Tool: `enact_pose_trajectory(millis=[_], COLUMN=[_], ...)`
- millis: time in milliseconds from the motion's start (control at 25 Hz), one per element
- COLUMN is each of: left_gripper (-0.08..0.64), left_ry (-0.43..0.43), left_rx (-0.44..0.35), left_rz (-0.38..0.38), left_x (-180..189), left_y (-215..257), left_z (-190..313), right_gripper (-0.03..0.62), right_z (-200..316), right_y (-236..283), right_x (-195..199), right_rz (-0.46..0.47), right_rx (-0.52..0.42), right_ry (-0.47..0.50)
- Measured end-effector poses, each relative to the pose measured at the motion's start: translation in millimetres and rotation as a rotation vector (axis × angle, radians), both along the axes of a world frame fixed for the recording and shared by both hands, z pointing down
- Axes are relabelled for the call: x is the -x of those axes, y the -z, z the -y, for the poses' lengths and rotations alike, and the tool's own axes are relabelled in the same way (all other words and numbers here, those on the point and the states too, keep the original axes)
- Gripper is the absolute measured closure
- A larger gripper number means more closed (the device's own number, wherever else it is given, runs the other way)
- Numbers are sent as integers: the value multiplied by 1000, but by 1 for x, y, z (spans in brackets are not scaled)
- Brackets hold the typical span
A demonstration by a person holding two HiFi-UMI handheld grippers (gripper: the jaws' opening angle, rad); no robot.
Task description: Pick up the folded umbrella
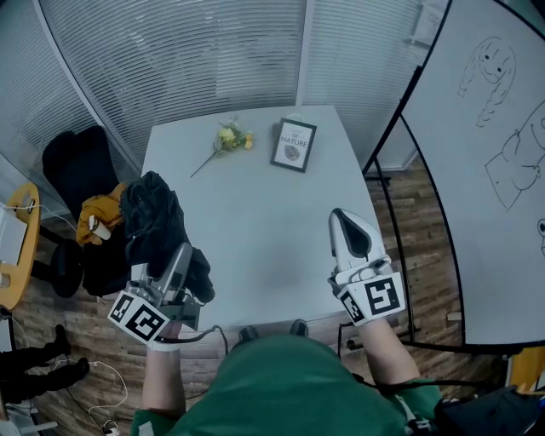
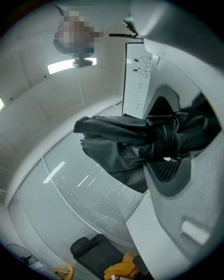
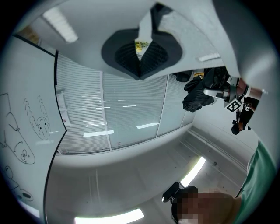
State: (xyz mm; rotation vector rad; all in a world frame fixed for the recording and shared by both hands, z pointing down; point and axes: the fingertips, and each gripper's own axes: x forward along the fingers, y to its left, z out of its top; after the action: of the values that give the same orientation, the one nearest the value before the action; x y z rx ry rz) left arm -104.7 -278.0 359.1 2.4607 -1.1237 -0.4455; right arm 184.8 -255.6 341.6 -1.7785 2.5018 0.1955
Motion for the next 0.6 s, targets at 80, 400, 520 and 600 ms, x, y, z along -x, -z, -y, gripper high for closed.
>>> enact_pose_trajectory(millis=[80, 400, 520, 600], left_gripper=[296, 296, 296, 296], left_ry=[-3, -16, -22, -26], left_rx=[-2, -1, -2, -3], left_rz=[0, 8, 9, 13], left_x=[0, 0, 0, 0], left_y=[1, -1, -2, -3], left_z=[-1, -3, -4, -4], right_gripper=[591, 590, 591, 590], right_z=[0, -3, -3, -3], right_y=[-1, -1, -2, -2], right_x=[1, 4, 5, 6], right_rz=[-2, -6, -8, -12], right_rx=[3, 6, 8, 9], right_ry=[1, -2, -5, -4])
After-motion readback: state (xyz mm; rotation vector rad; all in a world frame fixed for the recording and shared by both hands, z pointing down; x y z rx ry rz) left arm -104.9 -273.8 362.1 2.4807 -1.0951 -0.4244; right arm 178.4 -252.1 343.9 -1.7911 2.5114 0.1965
